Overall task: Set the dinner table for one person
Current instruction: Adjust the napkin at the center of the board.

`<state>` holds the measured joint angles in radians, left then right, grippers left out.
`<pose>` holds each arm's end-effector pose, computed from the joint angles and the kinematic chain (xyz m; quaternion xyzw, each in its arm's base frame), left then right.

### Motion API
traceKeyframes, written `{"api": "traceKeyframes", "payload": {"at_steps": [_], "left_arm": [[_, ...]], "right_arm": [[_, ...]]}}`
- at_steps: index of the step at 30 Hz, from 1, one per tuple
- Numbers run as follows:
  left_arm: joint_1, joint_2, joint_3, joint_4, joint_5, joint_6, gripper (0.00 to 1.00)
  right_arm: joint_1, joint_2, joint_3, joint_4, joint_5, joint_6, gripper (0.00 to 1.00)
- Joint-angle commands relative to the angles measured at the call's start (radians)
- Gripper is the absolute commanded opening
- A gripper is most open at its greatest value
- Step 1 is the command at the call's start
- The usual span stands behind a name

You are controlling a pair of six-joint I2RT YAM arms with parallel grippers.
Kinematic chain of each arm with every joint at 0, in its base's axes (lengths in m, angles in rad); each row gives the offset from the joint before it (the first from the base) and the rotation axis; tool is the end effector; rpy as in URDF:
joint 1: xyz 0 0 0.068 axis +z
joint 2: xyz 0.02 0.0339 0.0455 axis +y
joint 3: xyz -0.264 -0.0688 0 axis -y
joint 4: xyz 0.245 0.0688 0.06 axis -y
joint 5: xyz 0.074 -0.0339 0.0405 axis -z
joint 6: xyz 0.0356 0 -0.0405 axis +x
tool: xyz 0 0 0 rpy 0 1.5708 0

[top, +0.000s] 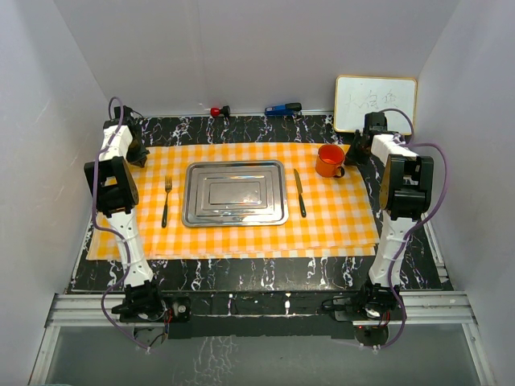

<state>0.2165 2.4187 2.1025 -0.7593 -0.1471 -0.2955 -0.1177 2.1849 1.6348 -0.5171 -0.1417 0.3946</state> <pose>0.5081 0.1171 0.1729 -0.2622 0.9308 0.0615 0.2471 0.4624 -0.0496 0.1567 0.2277 0.9390 0.1022 0.2367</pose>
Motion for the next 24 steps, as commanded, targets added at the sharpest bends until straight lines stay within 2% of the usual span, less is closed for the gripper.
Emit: {"api": "traceKeyframes", "payload": {"at_steps": [1,24], "left_arm": [[-0.002,0.031,0.047,0.012,0.021,0.007,0.00],[-0.002,0.053,0.073,0.011,0.037,0.004,0.00]], "right_arm": [[0.001,-0.008,-0.048,-0.121,0.037,-0.021,0.00],[0.001,-0.007,-0.035,-0.126,0.028,-0.021,0.00]]}}
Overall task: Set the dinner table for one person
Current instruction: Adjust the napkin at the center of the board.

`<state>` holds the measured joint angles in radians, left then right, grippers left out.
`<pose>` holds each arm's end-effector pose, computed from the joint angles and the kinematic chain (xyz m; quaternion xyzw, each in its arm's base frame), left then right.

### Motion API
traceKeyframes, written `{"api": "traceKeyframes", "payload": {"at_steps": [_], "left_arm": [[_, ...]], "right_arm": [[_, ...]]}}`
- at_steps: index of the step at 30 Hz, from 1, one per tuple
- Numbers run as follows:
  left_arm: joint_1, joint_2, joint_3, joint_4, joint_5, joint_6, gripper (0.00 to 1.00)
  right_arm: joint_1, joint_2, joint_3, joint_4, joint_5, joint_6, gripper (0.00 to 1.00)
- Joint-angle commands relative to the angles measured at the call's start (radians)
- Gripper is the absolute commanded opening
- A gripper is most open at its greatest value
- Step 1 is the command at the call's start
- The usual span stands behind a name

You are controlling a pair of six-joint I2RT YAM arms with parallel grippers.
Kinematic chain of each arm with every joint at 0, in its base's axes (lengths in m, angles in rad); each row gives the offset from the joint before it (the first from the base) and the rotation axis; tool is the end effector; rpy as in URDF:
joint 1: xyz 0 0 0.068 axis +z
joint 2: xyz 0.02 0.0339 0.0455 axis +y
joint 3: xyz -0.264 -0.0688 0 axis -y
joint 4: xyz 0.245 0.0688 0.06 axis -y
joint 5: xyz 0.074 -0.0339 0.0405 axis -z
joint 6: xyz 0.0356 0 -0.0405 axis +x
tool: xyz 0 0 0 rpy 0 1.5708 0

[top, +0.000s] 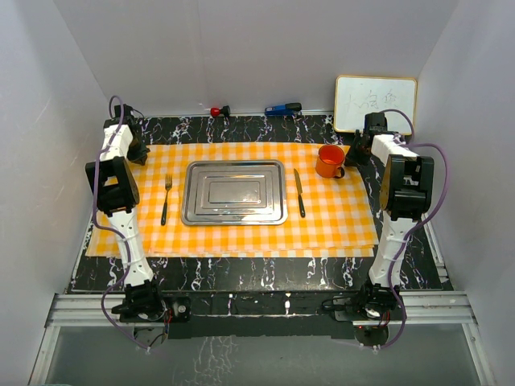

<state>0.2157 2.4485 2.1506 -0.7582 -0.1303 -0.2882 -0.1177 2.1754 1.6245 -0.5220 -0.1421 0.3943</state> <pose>0.5155 0.1177 0.1725 -0.2566 0.9304 0.0537 0.2561 0.4598 -0.0493 0.1576 0.2279 0.9397 0.1020 0.2339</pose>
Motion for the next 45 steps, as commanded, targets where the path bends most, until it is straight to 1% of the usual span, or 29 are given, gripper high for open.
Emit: {"api": "traceKeyframes", "payload": {"at_steps": [1,10,11,12,14,15,17,18,24,31,33,40,43,45], "left_arm": [[-0.001,0.024,0.025,0.012,0.021,-0.005,0.00],[-0.001,0.024,0.029,0.008,0.027,-0.007,0.00],[-0.001,0.018,0.026,0.009,0.027,-0.004,0.03],[-0.001,0.014,0.022,0.009,0.028,-0.001,0.08],[-0.001,0.005,0.019,0.006,0.030,0.002,0.24],[-0.001,0.000,0.018,0.004,0.032,0.003,0.28],[-0.001,-0.012,0.010,0.001,0.033,0.003,0.36],[-0.001,-0.017,0.005,0.000,0.032,0.003,0.37],[-0.002,-0.058,-0.032,-0.010,0.028,0.004,0.39],[-0.001,-0.098,-0.014,-0.065,0.022,0.005,0.40],[-0.001,-0.100,0.015,-0.090,0.023,0.009,0.40],[-0.001,-0.082,0.205,-0.220,0.055,0.022,0.41],[-0.001,-0.103,0.222,-0.241,0.069,0.022,0.45],[-0.001,-0.121,0.211,-0.245,0.077,0.016,0.46]], "right_arm": [[0.002,0.003,-0.023,-0.121,0.029,-0.021,0.00],[0.001,0.011,0.000,-0.132,0.047,-0.017,0.00],[0.002,0.013,0.003,-0.134,0.057,-0.012,0.01],[0.002,0.014,0.008,-0.136,0.067,-0.009,0.06],[0.002,0.017,0.018,-0.139,0.090,-0.002,0.16],[0.002,0.016,0.023,-0.139,0.098,-0.002,0.19],[0.003,0.017,0.036,-0.140,0.113,-0.004,0.23],[0.003,0.015,0.043,-0.140,0.118,-0.005,0.24],[0.004,0.006,0.069,-0.128,0.145,-0.009,0.25],[0.003,0.003,0.143,-0.131,0.175,-0.016,0.26],[0.004,0.002,0.179,-0.140,0.183,-0.022,0.27],[0.003,-0.028,0.328,-0.205,0.195,-0.025,0.27],[0.005,-0.062,0.331,-0.205,0.205,-0.030,0.27],[0.004,-0.077,0.317,-0.209,0.200,-0.035,0.27]]}}
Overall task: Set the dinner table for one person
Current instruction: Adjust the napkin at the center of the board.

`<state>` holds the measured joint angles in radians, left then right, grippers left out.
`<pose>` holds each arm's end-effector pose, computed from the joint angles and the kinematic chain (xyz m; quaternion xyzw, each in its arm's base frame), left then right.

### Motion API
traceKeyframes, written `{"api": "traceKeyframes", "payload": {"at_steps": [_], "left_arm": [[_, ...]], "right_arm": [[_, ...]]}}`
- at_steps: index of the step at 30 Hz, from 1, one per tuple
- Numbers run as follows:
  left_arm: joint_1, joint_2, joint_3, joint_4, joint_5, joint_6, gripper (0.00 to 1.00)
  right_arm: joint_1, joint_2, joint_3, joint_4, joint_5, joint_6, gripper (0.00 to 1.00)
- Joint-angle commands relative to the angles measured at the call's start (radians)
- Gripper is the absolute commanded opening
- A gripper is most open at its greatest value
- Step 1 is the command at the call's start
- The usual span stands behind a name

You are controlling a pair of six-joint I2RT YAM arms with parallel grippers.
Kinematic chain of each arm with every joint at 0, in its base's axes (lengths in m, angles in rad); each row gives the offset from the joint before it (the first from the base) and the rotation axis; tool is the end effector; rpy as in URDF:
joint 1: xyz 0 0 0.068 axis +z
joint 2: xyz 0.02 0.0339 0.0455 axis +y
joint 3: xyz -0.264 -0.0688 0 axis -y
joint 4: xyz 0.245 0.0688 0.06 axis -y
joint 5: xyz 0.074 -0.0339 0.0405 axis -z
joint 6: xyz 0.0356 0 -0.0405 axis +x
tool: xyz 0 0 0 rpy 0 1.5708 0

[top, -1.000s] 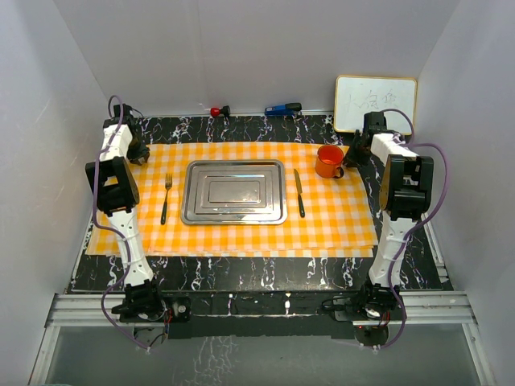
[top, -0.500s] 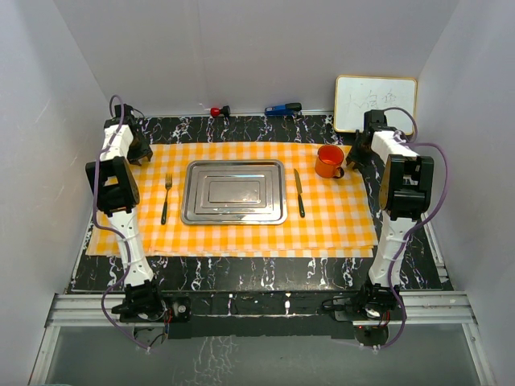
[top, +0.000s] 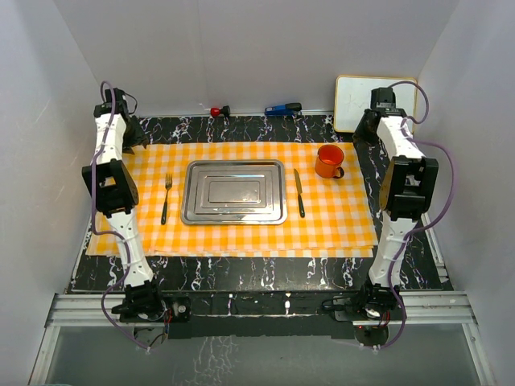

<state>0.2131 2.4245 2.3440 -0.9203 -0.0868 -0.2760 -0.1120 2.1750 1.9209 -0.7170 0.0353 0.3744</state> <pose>0.5145 0.1145 0.2349 -0.2440 0.9273 0.0328 0.2821 0.4809 -0.0553 0.2368 0.2351 0.9259 0.0219 0.2950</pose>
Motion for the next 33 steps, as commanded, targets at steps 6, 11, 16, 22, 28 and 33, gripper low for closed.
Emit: {"api": "traceKeyframes", "payload": {"at_steps": [6,11,16,22,28,33], "left_arm": [[0.002,-0.127,-0.042,-0.106,0.035,-0.016,0.46],[0.002,-0.137,-0.066,-0.117,0.017,-0.021,0.46],[0.002,-0.149,-0.095,-0.118,0.000,-0.022,0.46],[0.002,-0.146,-0.100,-0.108,0.003,-0.035,0.34],[0.002,-0.153,-0.121,-0.082,0.011,-0.048,0.00],[0.002,-0.142,-0.120,-0.074,0.015,-0.062,0.00]], "right_arm": [[0.000,-0.106,-0.078,-0.001,-0.001,-0.012,0.25],[0.002,-0.110,-0.119,0.008,0.023,-0.006,0.17],[0.002,-0.105,-0.158,0.035,-0.001,0.000,0.03],[0.003,-0.064,-0.174,0.060,-0.017,0.003,0.00],[0.003,-0.023,-0.180,0.078,-0.018,-0.005,0.00],[0.003,0.016,-0.168,0.088,-0.016,-0.006,0.00]]}}
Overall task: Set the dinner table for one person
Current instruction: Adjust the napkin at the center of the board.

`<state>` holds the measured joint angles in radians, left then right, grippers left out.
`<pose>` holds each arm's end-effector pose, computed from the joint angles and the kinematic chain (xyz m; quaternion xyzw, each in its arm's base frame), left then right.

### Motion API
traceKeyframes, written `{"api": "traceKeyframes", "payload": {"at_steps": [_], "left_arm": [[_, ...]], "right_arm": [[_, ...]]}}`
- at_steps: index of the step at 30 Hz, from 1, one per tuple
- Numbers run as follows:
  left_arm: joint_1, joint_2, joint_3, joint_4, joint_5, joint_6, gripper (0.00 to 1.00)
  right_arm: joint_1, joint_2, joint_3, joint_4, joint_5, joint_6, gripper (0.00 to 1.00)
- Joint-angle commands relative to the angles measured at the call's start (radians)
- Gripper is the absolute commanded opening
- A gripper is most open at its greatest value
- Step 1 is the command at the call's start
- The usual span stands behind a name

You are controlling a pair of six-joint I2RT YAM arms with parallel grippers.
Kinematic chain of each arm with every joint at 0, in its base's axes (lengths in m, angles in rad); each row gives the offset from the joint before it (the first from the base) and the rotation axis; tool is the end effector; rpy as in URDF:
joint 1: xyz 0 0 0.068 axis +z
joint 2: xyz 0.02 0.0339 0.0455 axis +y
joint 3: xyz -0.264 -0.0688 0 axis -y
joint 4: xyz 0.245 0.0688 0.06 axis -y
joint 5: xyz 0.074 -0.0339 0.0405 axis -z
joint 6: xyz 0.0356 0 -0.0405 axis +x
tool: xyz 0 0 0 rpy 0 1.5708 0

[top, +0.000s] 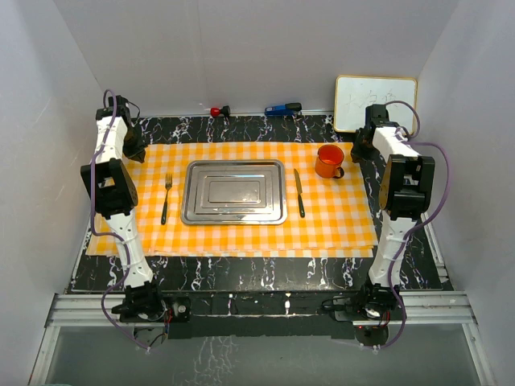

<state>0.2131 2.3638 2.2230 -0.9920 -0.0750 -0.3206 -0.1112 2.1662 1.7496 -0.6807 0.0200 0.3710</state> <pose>0.4935 0.1095 0.2246 -0.2651 0.9388 0.0249 0.2187 0.4634 -0.0525 0.1903 0.2344 0.9434 0.0207 0.2338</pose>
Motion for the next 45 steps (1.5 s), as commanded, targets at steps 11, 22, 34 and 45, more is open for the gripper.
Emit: {"api": "traceKeyframes", "payload": {"at_steps": [11,22,34,45], "left_arm": [[0.002,-0.042,0.052,-0.033,-0.021,-0.030,0.00],[0.002,-0.031,0.054,-0.057,-0.054,-0.020,0.01],[0.002,-0.014,0.072,-0.068,-0.060,-0.018,0.04],[0.002,-0.060,0.093,-0.044,-0.057,0.016,0.50]], "right_arm": [[0.002,0.110,0.053,0.076,-0.001,-0.002,0.00],[0.003,0.156,0.093,0.077,0.009,-0.007,0.00],[0.002,0.174,0.115,0.068,-0.006,-0.004,0.00],[0.003,0.084,0.148,0.035,0.042,0.003,0.25]]}}
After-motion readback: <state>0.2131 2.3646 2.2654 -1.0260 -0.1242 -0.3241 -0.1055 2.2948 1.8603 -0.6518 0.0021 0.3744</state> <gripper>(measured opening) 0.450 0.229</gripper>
